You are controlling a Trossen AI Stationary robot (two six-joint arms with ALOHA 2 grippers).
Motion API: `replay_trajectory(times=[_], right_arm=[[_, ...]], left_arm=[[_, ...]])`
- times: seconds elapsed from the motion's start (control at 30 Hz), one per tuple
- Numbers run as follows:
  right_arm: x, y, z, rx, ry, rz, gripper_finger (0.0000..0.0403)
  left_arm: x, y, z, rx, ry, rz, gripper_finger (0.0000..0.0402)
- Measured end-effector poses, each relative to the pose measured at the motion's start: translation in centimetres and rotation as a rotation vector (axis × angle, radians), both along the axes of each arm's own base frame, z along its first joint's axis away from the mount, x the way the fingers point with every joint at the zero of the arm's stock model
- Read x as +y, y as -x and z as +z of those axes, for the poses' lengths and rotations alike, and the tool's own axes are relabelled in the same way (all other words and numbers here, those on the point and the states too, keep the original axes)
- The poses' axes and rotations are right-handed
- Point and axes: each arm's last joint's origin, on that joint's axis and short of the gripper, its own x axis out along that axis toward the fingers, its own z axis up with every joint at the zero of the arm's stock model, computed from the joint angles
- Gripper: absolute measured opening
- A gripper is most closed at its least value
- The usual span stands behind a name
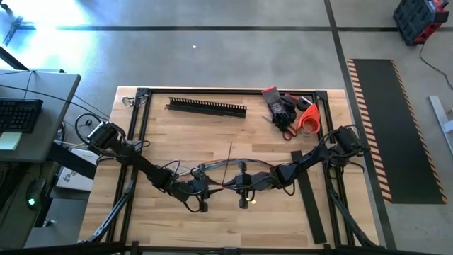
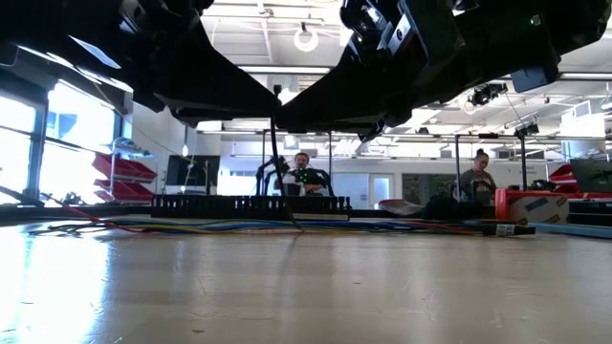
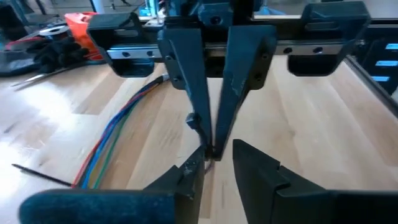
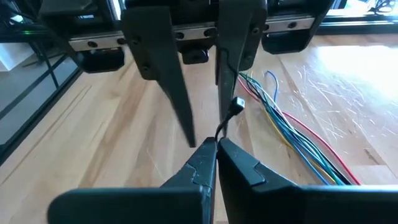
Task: Ziptie cables
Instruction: Wrap the black zip tie around the cables
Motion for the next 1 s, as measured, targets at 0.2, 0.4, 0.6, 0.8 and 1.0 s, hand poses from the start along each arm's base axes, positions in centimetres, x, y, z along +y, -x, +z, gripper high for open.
replay_trajectory(times=[0.2, 0.4, 0.6, 0.8, 1.0], right_arm=[[0.00, 0.01, -0.01, 0.000, 0.001, 0.000, 0.0000], [-0.01, 0.01, -0.02, 0.002, 0.001, -0.001, 0.0000], [-0.03, 0.04, -0.08, 0.006, 0.004, 0.000, 0.0000], [-0.01, 0.10, -0.22, 0.022, 0.006, 0.006, 0.0000], [-0.03, 0.31, -0.41, 0.071, -0.008, 0.014, 0.0012]], left_arm=[[0.10, 0.02, -0.08, 0.006, -0.012, 0.019, 0.0027], [0.24, -0.05, -0.09, 0.008, -0.014, 0.022, 0.0003], [0.58, -0.25, -0.12, 0.016, -0.024, 0.015, 0.0002], [0.65, -0.30, -0.13, 0.018, -0.021, 0.006, 0.0000], [0.82, -0.35, -0.10, 0.012, -0.028, 0.033, 0.0000]])
